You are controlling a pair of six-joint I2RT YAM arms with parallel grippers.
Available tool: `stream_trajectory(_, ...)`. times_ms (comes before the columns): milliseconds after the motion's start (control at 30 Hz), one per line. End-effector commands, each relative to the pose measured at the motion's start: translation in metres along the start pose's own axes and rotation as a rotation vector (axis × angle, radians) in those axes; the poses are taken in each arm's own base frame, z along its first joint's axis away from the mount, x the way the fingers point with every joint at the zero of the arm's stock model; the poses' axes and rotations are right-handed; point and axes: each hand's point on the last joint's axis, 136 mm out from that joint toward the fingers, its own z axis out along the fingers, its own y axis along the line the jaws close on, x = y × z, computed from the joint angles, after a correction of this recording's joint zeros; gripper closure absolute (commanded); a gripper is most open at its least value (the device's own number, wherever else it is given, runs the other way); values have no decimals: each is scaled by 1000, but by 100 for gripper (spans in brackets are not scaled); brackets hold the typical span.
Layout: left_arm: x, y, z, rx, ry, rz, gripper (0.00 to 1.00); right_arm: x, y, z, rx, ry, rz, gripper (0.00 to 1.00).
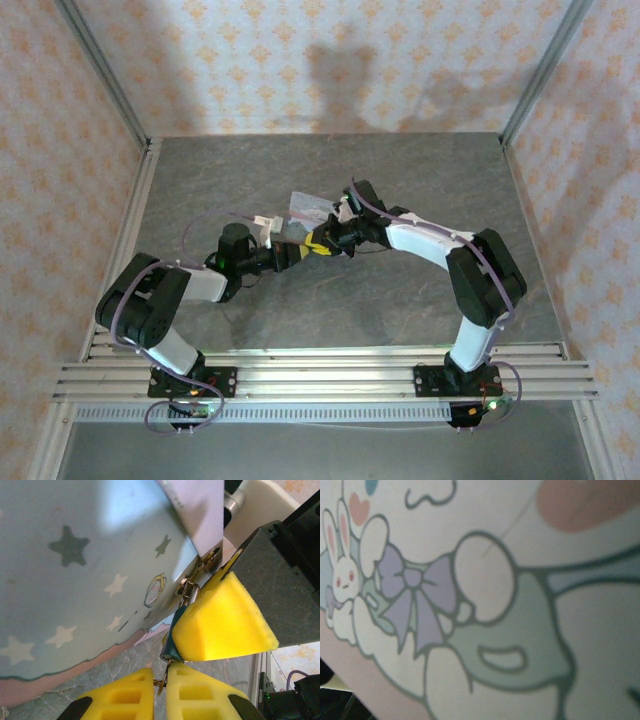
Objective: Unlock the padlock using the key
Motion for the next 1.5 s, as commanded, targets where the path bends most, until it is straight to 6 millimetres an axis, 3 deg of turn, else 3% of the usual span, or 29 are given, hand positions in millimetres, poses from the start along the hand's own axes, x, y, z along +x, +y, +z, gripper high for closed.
stream_trajectory(0, -14, -9, 4, 43, -43, 15, 94, 6, -3, 9, -24, 35, 36, 100)
stream_trajectory(67, -12, -6, 8, 42, -39, -5, 100, 8, -9, 14, -18, 42, 46, 100)
stream_trajectory(500, 41, 47, 13, -95, -12, -80, 100, 11, -66, 39, 156, 42, 71, 100)
stream_trajectory(667, 45, 58, 13, -128, -28, -85, 100, 9, -63, 44, 173, 35, 51, 95)
stream_trajectory(867, 44, 61, 12, -141, -39, -87, 100, 11, -56, 45, 186, 34, 28, 71)
stream_trajectory(1000, 43, 62, 11, -147, -48, -87, 100, 8, -51, 38, 182, -5, 25, 60)
stream_trajectory(1333, 46, 68, 1, -190, -87, -102, 100, -2, -49, 21, 208, -138, 42, 52)
stream_trajectory(1467, 48, 70, -2, -213, -83, -100, 100, -7, -43, 26, 197, -189, 36, 51)
